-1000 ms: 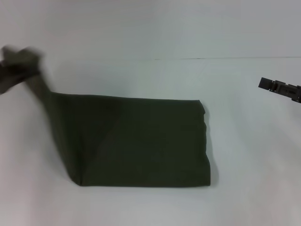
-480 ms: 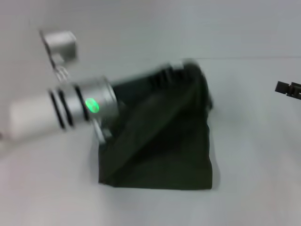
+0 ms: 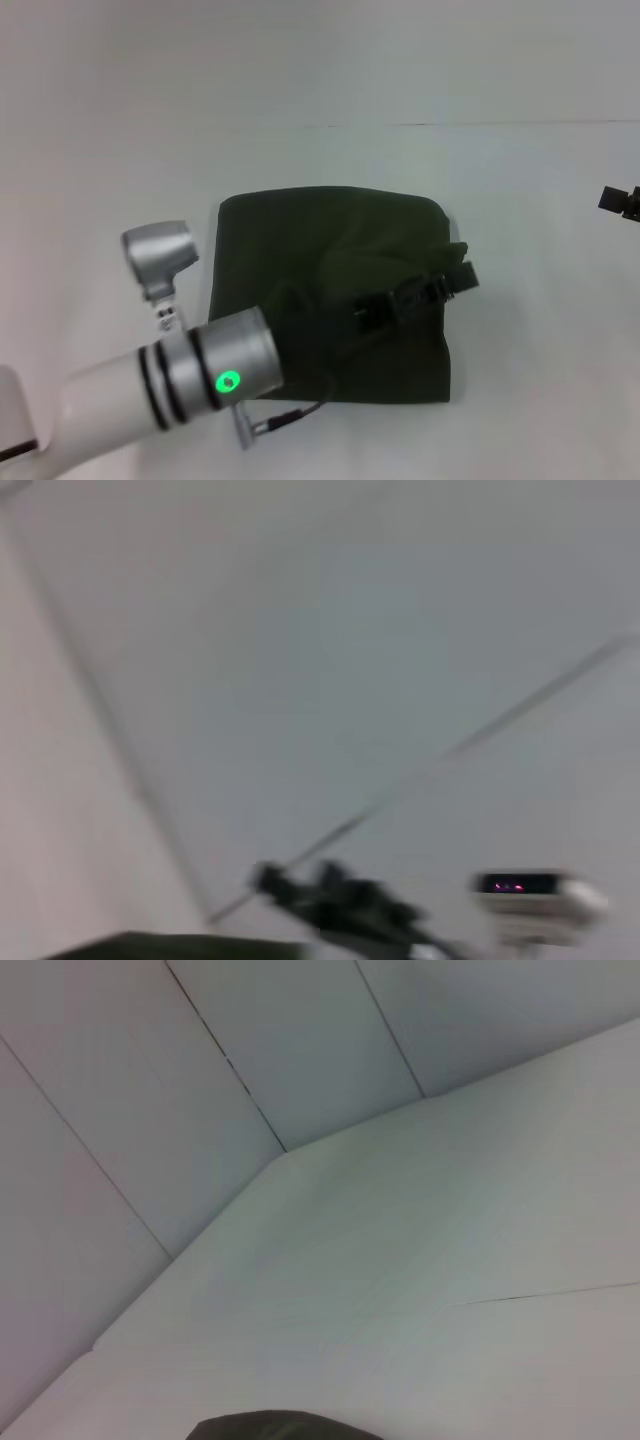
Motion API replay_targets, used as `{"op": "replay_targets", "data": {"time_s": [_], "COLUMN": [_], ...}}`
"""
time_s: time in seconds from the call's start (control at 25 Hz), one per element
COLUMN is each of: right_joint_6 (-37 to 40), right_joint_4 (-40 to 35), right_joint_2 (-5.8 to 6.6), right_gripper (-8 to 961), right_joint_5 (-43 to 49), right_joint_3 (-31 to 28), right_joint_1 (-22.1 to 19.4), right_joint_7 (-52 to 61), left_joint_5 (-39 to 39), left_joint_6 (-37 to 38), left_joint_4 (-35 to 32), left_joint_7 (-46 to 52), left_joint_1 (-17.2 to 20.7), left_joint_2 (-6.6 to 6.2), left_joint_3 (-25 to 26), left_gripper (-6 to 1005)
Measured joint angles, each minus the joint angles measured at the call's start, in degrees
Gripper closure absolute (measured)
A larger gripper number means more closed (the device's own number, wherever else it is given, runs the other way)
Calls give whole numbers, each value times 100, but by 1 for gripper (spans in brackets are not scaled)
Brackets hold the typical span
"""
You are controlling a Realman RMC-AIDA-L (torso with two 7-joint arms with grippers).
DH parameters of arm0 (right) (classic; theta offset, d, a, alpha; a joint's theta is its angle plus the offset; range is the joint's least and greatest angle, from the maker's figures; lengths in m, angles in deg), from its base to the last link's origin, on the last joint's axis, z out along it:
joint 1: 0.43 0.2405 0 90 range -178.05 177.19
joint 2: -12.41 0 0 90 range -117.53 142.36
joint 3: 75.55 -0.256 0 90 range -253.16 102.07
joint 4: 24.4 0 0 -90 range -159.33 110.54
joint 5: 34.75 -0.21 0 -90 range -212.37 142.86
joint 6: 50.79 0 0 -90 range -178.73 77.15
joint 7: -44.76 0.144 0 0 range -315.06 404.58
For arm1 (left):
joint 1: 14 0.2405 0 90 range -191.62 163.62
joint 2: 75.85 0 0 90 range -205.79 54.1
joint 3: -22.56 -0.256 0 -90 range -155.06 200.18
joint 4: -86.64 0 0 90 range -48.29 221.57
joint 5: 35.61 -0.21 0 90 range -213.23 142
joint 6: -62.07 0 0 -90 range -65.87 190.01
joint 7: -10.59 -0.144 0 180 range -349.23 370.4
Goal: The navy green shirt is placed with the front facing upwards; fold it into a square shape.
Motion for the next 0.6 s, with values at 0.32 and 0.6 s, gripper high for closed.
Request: {"op": "replay_targets", "data": {"time_s": [0.32, 0.6], "right_joint_6": [51, 265], "right_joint_4": [-1, 60], "right_joint_2": [89, 401], "right_gripper": [38, 38], "right_joint_5": [114, 584], "right_joint_3": [126, 673], "right_joint_1": [32, 458], "right_joint_7": [598, 2116], "left_joint_5": [-42, -247], "left_joint_6": [1686, 1771], "left_joint_4": [-1185, -2418], "left_joint_7": [164, 187], "left_joint_1": [809, 1410], "left_joint_2": [-46, -74], "left_joint_3": [-179, -266], "left_gripper": [530, 236]}}
